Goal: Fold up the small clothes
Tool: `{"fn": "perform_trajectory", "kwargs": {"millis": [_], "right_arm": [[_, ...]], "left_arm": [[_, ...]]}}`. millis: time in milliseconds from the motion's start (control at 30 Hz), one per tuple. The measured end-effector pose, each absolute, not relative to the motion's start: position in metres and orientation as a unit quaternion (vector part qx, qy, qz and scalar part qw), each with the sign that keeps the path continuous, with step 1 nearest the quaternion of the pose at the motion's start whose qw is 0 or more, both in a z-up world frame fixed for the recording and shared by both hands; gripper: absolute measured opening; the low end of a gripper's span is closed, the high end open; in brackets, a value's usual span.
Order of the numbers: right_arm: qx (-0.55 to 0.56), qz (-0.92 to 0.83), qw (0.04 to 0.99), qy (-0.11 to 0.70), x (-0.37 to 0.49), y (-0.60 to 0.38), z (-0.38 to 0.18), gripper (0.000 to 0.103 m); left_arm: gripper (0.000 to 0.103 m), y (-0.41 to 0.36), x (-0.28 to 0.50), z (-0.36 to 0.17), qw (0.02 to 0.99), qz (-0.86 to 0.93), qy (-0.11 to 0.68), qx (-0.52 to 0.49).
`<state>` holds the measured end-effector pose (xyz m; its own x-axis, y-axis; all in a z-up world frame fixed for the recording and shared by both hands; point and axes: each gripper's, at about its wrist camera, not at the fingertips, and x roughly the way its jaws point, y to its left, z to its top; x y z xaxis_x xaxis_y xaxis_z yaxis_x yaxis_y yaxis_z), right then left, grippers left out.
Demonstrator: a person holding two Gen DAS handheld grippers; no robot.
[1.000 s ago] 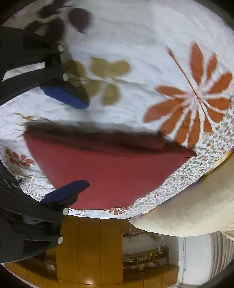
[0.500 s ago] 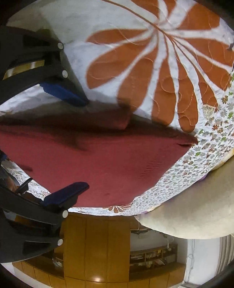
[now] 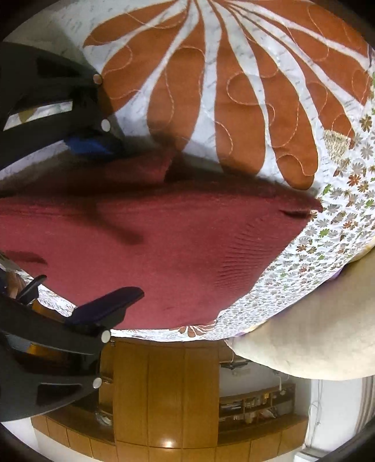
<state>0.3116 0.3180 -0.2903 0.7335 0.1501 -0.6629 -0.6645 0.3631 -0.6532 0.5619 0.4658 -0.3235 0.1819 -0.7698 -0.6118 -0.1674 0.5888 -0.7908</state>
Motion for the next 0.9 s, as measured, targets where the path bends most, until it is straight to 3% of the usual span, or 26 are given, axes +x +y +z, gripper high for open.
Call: {"fn": "perform_trajectory", "kwargs": {"millis": [167, 333, 400, 467, 533, 700, 900], "right_arm": [[-0.504, 0.246, 0.79, 0.249, 0.317, 0.326, -0.29, 0.069], [-0.506, 0.238, 0.793, 0.241, 0.318, 0.329, -0.29, 0.065], [-0.507, 0.233, 0.795, 0.237, 0.315, 0.332, -0.291, 0.064], [-0.504, 0.235, 0.796, 0.239, 0.314, 0.336, -0.292, 0.059], [-0.496, 0.241, 0.795, 0.252, 0.314, 0.339, -0.293, 0.043], [-0.468, 0.245, 0.805, 0.271, 0.313, 0.335, -0.289, 0.025], [-0.423, 0.253, 0.824, 0.279, 0.316, 0.322, -0.262, 0.019]], "left_arm": [[0.076, 0.461, 0.566, -0.324, 0.661, -0.224, 0.606, -0.383], [0.04, 0.464, 0.569, -0.331, 0.656, -0.204, 0.622, -0.375], [0.036, 0.467, 0.569, -0.334, 0.653, -0.201, 0.623, -0.381], [0.031, 0.467, 0.568, -0.334, 0.654, -0.198, 0.622, -0.382], [0.023, 0.466, 0.568, -0.333, 0.656, -0.195, 0.621, -0.382], [0.018, 0.46, 0.569, -0.32, 0.665, -0.186, 0.624, -0.366], [0.015, 0.456, 0.571, -0.298, 0.678, -0.181, 0.619, -0.353]]}}
